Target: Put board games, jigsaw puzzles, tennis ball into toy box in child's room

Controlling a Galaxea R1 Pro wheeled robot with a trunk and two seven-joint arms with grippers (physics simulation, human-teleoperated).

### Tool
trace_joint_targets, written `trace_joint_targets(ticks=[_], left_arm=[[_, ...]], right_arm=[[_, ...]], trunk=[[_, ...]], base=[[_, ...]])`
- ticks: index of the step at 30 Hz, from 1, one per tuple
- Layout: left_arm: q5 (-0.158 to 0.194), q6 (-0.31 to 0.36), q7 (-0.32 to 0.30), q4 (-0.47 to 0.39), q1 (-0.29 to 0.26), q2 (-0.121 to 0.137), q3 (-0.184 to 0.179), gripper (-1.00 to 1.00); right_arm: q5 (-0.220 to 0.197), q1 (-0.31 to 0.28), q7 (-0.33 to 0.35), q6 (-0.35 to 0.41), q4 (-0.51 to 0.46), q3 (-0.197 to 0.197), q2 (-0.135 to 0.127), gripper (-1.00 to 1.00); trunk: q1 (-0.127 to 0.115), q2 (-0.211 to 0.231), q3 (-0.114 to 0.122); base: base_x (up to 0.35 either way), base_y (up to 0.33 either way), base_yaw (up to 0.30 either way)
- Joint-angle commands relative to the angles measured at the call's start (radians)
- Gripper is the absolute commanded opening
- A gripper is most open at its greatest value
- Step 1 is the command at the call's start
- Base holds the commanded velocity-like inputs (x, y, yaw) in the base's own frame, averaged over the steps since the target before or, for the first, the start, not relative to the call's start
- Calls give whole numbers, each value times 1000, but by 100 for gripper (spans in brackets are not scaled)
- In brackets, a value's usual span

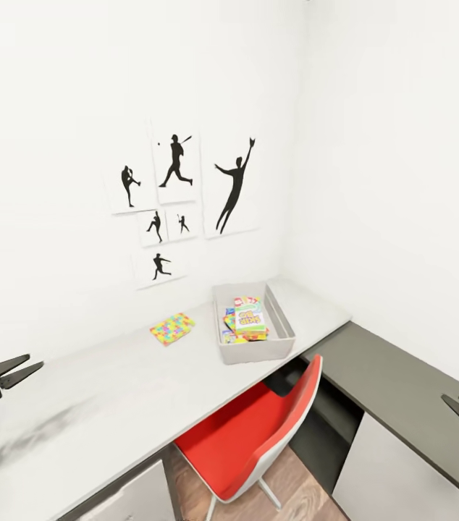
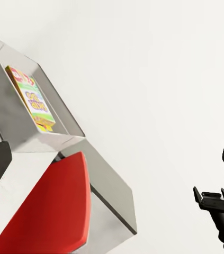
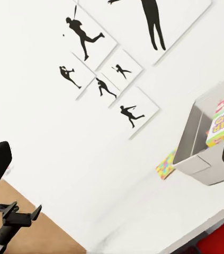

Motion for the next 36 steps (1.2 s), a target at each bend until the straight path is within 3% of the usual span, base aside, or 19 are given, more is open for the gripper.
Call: trace_joint_targets(ticks=[1, 17, 36], left_arm=[[-2, 11, -5, 0, -1, 0, 0, 100], [-2, 11, -5, 0, -1, -1, -1, 100], [-2, 11, -5, -1, -1, -21, -3, 100]], right_arm=[[-4, 0, -1, 6, 0, 0, 0, 100], [-4, 0, -2, 6, -2, 14, 0, 100], [-4, 0, -3, 6, -2, 32, -1, 100]], trunk=[[0, -2, -1], [0, -2, 13], [0, -2, 29]], base=[[-105, 0, 244], [-82, 0, 245], [-2, 0, 252]])
